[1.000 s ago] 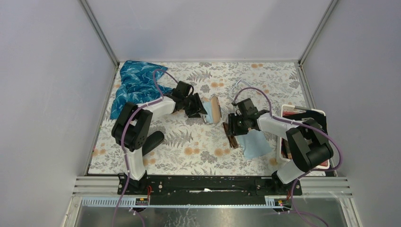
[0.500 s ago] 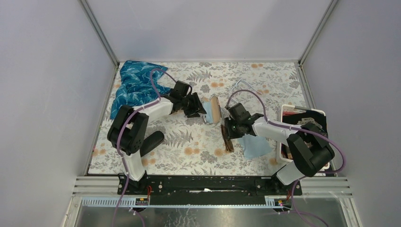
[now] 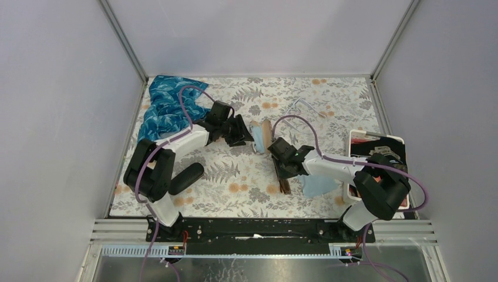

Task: Organize the sunglasses
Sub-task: Adjust the sunglasses at the center of the board.

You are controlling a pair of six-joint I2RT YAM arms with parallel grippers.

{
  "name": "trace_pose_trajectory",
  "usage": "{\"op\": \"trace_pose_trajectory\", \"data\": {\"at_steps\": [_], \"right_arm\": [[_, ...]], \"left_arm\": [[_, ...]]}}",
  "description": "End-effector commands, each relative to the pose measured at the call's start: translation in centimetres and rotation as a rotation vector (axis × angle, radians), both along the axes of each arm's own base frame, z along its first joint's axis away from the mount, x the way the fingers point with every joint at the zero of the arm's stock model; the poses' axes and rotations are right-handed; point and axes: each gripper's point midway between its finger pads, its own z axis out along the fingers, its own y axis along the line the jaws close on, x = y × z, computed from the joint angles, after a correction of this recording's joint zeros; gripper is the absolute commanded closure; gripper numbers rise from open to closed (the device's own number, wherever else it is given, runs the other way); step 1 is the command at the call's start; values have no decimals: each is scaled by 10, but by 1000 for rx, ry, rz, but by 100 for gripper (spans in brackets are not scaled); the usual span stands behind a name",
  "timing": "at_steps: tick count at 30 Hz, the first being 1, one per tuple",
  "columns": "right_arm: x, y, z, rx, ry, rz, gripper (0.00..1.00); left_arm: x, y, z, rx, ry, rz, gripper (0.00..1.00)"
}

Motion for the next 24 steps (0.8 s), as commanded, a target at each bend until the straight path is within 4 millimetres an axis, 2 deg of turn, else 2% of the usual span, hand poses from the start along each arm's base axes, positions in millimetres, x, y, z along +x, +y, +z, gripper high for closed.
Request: {"op": "trace_pose_trajectory", "data": {"at_steps": [1, 6, 11, 17, 19, 22, 24], "right_arm": [[-6, 21, 9, 7, -12, 6, 59], [-12, 54, 18, 104, 9, 47, 54], [-16, 69, 20, 149, 27, 70, 55], [-40, 100, 35, 349, 99, 204, 57], [-44, 101, 43, 381, 91, 240, 58], [-39, 88, 49, 345, 35, 223, 58], [-39, 79, 47, 317, 28, 213, 59]], "left_arm": [[-6, 6, 3, 28, -28, -7, 49], [-11, 9, 3, 35, -30, -8, 49], [-15, 11, 0, 35, -21, -11, 49], [-18, 10, -3, 33, -13, -15, 49], [-19, 10, -2, 30, -13, -16, 49], [-21, 11, 0, 25, -14, -15, 49], [-22, 11, 1, 22, -14, -13, 49]]}}
